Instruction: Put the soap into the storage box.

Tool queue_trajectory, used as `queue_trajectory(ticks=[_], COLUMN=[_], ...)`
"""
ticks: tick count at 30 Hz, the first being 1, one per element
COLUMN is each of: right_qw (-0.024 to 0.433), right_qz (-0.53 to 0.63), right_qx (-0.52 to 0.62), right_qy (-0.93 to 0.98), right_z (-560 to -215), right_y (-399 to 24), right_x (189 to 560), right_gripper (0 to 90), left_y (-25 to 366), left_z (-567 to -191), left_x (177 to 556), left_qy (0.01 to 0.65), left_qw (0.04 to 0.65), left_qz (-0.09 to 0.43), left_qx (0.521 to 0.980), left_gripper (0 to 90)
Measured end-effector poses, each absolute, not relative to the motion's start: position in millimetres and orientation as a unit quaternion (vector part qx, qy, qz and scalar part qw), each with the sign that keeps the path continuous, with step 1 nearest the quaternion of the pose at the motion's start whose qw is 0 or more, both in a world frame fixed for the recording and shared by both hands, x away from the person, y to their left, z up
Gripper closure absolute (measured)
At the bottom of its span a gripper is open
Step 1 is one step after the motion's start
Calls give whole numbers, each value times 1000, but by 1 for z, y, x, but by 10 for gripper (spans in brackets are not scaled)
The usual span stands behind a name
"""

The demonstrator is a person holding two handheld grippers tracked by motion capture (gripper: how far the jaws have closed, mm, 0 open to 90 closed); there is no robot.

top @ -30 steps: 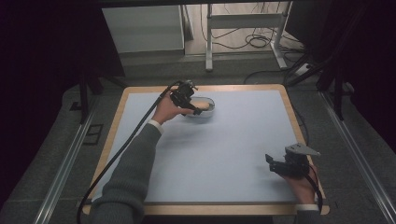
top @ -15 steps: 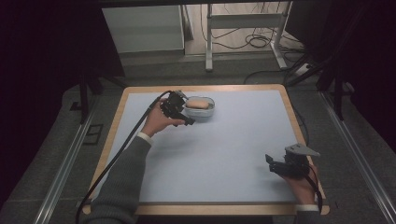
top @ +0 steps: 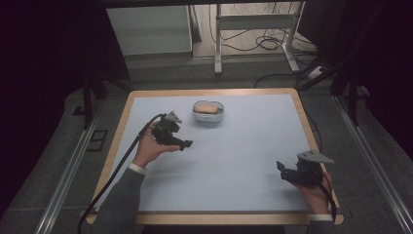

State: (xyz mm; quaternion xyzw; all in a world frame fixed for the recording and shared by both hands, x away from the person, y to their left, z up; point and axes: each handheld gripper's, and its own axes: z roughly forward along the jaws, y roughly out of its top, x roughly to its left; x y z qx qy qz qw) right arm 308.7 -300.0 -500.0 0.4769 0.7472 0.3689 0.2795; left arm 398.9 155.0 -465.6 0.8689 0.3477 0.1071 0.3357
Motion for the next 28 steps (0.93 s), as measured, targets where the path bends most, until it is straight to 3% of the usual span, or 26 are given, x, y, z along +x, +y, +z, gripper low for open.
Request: queue_trajectory(ticks=[13, 28], right_qw=[280, 265], right_qz=[374, 400], right_qx=[467, 464], right_qy=[751, 745], right_z=[-497, -494], right_y=[-293, -285], right_x=[306, 310], right_gripper=[158, 131], left_y=[222, 235], left_z=[-503, -508], left_x=[327, 318], left_qy=[416, 427], left_qw=[345, 353], left_qz=[123, 119], left_qx=[833, 824], left_gripper=[177, 168])
